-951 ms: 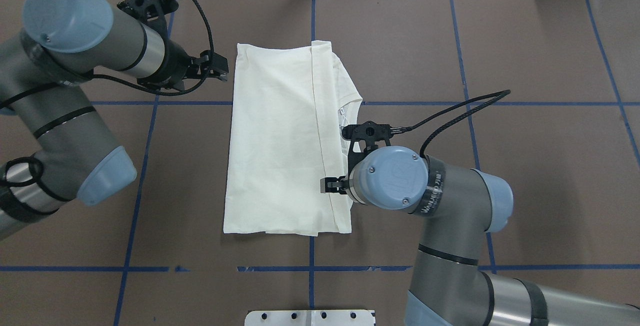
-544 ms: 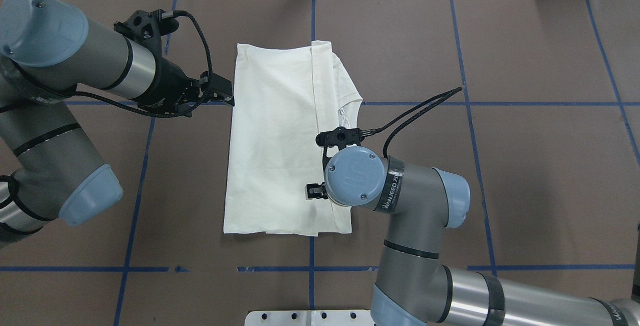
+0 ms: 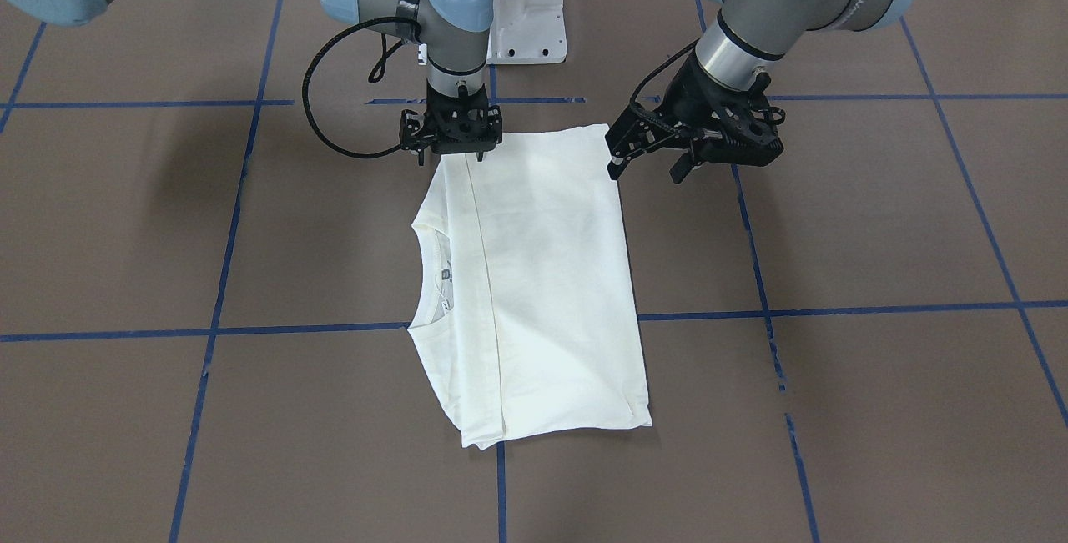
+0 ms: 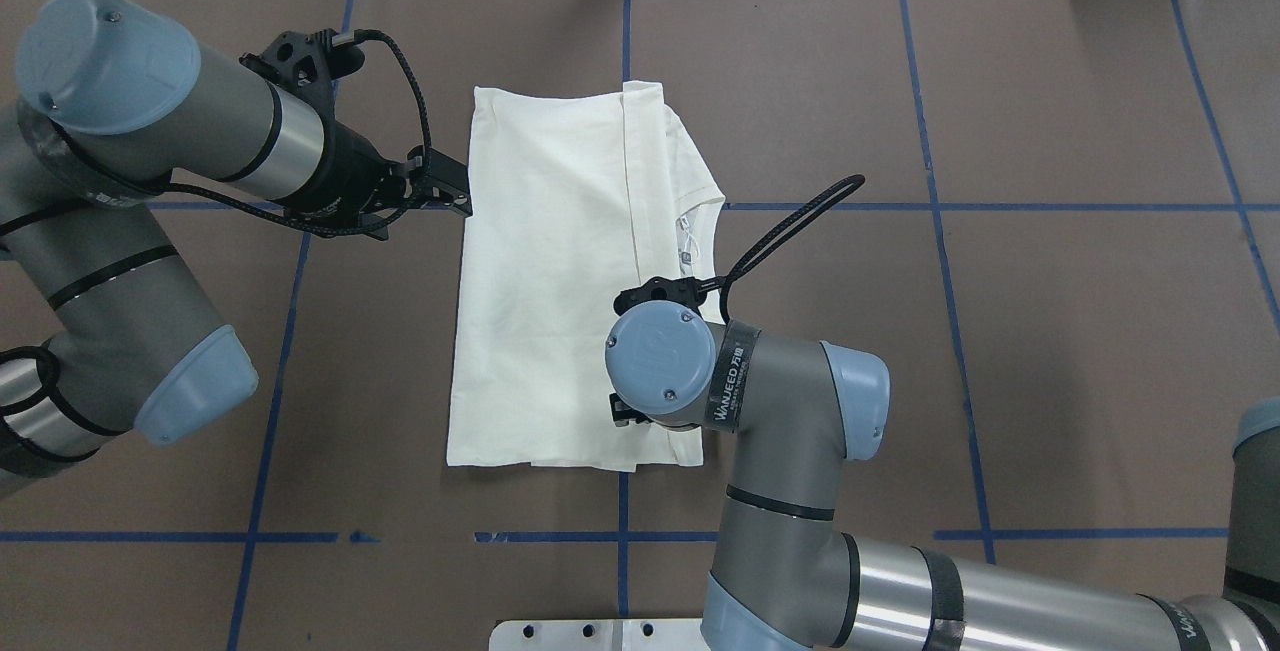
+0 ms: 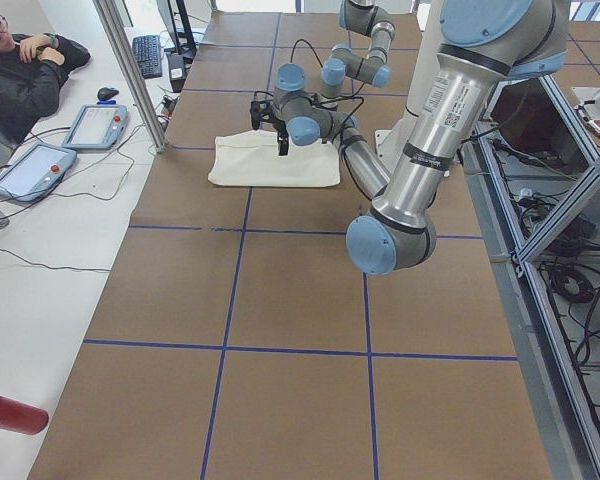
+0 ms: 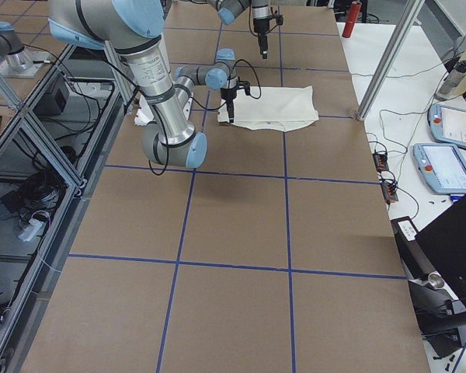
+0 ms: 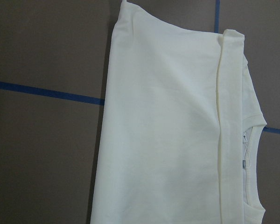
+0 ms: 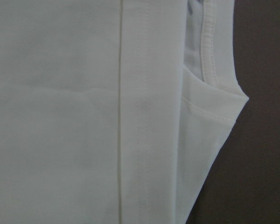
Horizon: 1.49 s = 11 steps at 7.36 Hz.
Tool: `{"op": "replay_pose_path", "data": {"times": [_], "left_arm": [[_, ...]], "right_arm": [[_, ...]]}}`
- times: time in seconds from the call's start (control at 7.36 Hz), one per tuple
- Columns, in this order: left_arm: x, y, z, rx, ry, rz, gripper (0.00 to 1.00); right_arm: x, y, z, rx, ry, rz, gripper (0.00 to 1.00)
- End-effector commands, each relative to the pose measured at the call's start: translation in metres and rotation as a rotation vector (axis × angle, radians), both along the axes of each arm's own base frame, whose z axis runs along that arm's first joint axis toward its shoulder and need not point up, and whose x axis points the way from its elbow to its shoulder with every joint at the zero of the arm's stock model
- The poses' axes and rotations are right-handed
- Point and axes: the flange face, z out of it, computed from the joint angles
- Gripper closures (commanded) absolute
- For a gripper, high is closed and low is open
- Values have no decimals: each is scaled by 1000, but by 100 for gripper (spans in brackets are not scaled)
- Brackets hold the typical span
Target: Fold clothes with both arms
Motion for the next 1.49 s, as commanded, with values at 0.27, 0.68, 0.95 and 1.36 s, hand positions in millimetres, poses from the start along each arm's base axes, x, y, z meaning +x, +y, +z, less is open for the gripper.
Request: {"op": "replay_pose_path", "data": {"times": [0.27,0.68,0.95,1.36], "left_arm": [[0,0,3,2,-1,-1,0],[3,3,6,-11,-4,0,0],[7,6,6,-37,2,-6,0],[16,13,5,-46,13,4,0]], "right_arm": [[-7,-1,11,-4,54,-27,0],[-2,-5,15,3,103,-55,0],[8,-15,10,-5,141,-50,0],[12,-18,19,-2,211,-84,0]]}}
